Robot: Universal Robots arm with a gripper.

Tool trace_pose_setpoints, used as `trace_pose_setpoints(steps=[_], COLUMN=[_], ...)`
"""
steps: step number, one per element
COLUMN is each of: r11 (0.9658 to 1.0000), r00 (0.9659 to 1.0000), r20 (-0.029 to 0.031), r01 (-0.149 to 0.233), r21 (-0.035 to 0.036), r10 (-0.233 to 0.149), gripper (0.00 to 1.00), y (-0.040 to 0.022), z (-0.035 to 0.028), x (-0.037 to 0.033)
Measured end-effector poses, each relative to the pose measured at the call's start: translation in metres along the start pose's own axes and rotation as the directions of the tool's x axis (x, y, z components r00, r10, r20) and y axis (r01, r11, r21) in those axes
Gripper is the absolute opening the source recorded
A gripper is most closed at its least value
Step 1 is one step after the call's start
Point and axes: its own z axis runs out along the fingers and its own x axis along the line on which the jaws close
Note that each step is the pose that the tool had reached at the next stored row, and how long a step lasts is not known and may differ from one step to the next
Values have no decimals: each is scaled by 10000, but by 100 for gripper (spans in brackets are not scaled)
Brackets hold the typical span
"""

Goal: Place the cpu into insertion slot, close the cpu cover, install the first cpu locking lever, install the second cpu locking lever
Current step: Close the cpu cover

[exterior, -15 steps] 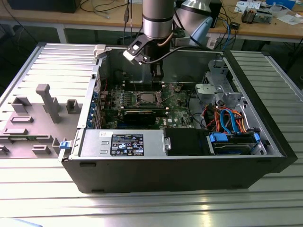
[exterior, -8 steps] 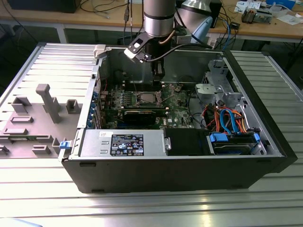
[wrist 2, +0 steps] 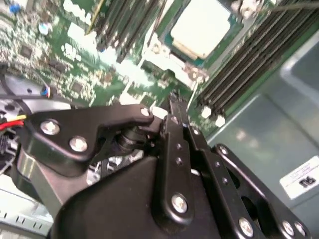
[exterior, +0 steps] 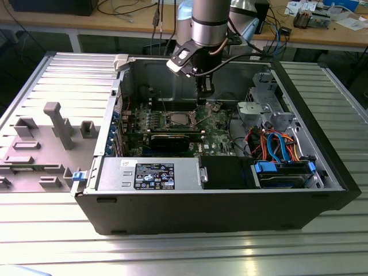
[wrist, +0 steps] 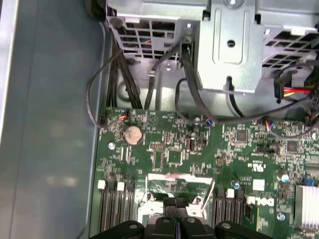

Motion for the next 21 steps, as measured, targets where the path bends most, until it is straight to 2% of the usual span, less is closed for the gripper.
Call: trace_pose_setpoints(steps=[6,9,11,14,18,21], r11=[10000,9999,9994,9988,9985,9982], r00=[10000,10000,10000,10000,10000,10000], r20=[-2,-11,-27,-40,-44,-48], r01=[2,1,4,6,6,15], r21=[26,135,337,489,550,592], r10=[-2,0,-3,-4,-4,-12], gripper=[11,11,11,11,11,11], y=[145,190,244,344,444,492], z=[7,10,12,17,22,33], x=[-9,-12,-17,-25,-31,-33])
